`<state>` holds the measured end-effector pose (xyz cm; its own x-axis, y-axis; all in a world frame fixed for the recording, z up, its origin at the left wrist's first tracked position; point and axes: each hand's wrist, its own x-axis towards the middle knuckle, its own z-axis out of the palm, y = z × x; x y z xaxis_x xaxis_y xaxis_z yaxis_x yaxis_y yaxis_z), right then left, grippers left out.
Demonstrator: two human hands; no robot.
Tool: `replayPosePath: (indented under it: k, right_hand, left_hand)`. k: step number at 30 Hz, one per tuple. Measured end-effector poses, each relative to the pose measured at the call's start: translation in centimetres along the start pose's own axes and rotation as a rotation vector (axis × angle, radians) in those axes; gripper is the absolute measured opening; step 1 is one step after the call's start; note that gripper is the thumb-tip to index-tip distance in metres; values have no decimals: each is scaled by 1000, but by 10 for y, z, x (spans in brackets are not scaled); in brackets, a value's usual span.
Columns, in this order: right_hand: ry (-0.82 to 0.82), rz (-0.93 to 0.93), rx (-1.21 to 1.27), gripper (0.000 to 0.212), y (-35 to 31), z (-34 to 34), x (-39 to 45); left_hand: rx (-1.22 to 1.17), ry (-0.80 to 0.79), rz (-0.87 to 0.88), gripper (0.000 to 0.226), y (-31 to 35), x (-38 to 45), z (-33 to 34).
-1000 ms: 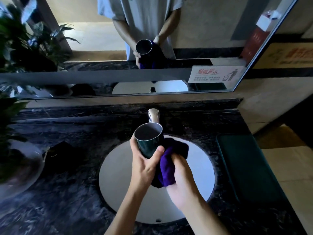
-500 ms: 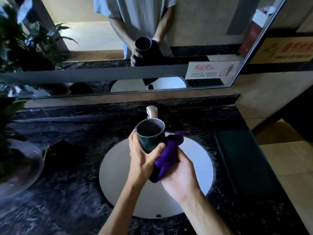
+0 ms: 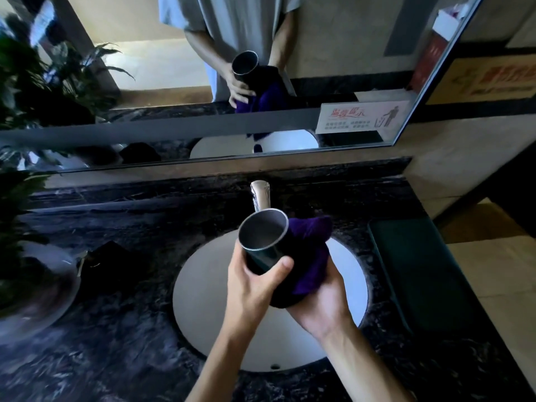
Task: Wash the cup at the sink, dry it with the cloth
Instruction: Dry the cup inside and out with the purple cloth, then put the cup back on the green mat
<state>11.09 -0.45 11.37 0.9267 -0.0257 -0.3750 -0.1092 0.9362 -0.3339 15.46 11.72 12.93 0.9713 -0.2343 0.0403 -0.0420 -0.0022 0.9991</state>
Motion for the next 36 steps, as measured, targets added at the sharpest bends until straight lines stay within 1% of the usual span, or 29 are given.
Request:
replayPosePath:
  k: [2,3,7,10,15,16,17,19,20,21,22,23,24,25,26,27,28,29,30,33,34,35,36]
  right_hand:
    - [-36,-40,-27,49,-2,-10,-7]
    - [-32,-65,-24,48,-3,-14,-11]
    - [28,-34,10,53,-6,-30,-34]
    - [75,0,46,57,-8,-43,-57]
    - [41,-10,-3,68,-25,-66,-106]
    - [73,-13,-32,66,-30,-70,-118]
    - [142,-42,-86,63,-35,-77,-130]
    - [329,-103,-253,60,-50,-104,-155]
    - [385,-136,-391,58,-59,-116,-165]
    - [430,-165,-612,53,-66,-122,-174]
    - [433,-169,-925,51,-69,-123,-181]
    - [425,-131,-1297,57,-67,-125,-185]
    - [420,-51,-1635,60,-59,-130,-185]
    - [431,67,-1923,56,-47,-138,-180]
    - [448,209,-2131,49,-29,-146,-174]
    - [438,327,-2276,50,-8,-153,-169]
    - [425,383,-2360,58,12,-163,-168]
    - [426,368,-2420,64,28,-170,-170]
    - [452,281,-2455,66,37,-175,-173]
    - [628,-113,-2395,50,38,-192,-184]
    - [671,-221,-2368,48,34,-195,-186]
    - [672,-286,-2352,48,31,-196,-186]
    - [628,-316,-2357,49,27,-196,-183]
  left_hand:
    - [-25,52,-26,41,1,-1,-3]
    - [-37,60,-41,42,1,-3,-5]
    - [-57,41,-75,58,-1,-14,-8]
    - [-56,13,-121,60,-5,-29,-3]
    - [-87,-9,-223,68,-16,-57,9]
    - [-87,-13,-240,70,-19,-63,11]
    - [-88,-16,-253,72,-22,-68,13]
    - [-85,-25,-270,76,-27,-79,15]
    - [-80,-29,-278,76,-29,-83,15]
    - [-71,-34,-286,77,-31,-88,16]
    - [-63,-38,-292,77,-33,-92,17]
    - [-60,-43,-302,77,-35,-96,17]
    - [-61,-48,-315,76,-37,-100,18]
    - [-60,-53,-327,76,-38,-104,19]
    - [-53,-57,-338,75,-40,-108,20]
    - [-45,-58,-345,75,-41,-111,21]
    - [-40,-55,-352,74,-43,-115,23]
    - [-39,-48,-358,74,-44,-117,24]
    - [-38,-42,-359,73,-46,-119,24]
    - [-22,-43,-362,71,-51,-123,25]
    - [-17,-45,-367,69,-53,-125,25]
    - [-14,-45,-369,65,-55,-126,24]
    - [-9,-44,-369,63,-57,-126,24]
